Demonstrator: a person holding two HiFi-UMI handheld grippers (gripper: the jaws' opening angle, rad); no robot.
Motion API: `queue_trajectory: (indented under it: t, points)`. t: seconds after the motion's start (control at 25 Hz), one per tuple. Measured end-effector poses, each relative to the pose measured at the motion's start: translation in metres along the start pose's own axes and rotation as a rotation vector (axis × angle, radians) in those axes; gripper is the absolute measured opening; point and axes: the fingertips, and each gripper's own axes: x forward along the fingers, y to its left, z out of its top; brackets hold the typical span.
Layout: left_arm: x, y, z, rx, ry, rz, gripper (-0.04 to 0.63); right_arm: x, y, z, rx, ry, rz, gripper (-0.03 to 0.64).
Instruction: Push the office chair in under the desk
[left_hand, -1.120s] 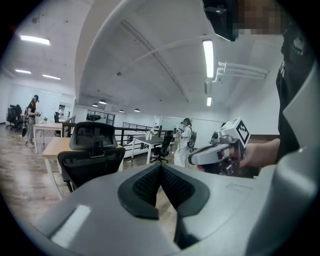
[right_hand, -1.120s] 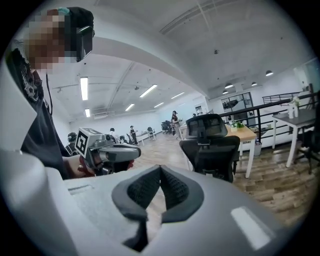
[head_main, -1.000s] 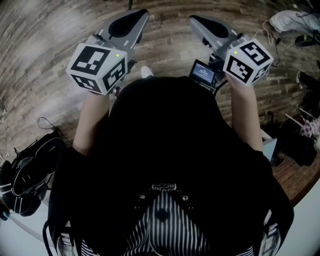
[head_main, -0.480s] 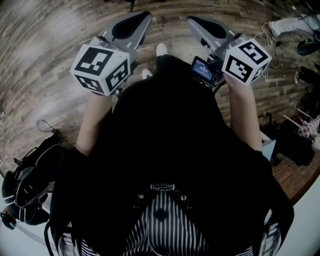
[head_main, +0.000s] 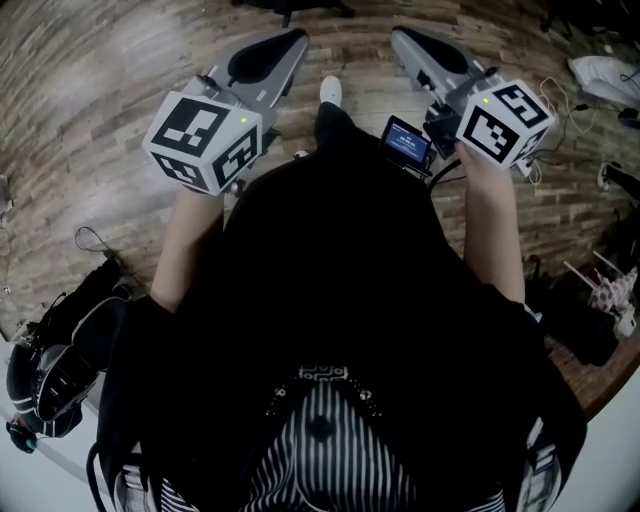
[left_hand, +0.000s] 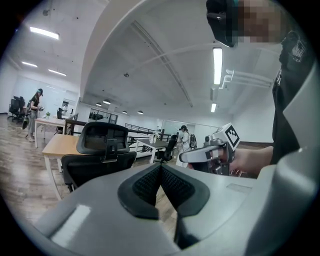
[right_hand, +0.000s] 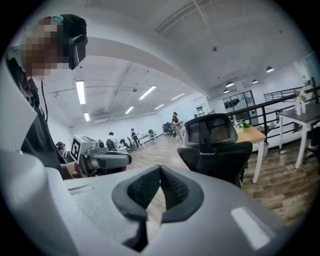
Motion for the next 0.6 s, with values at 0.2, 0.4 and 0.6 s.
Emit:
queue_trajectory:
  t: [0.2, 0.4, 0.6]
  points:
    - [0.054, 0.035, 0.026, 0.009, -0.005, 0.003, 0.005, 0.024, -0.054, 0.028, -0.002, 0.006, 0.017, 0.0]
    - [0.105, 0.068, 0.051, 0.025, -0.009, -0.008, 0.005, 0.054, -0.1, 0.061, -0.013, 0.012, 0.038, 0.0]
    - [0.149, 0.1, 0.069, 0.014, -0.008, 0.01, 0.005, 0.081, -0.145, 0.093, -0.029, 0.015, 0.062, 0.0]
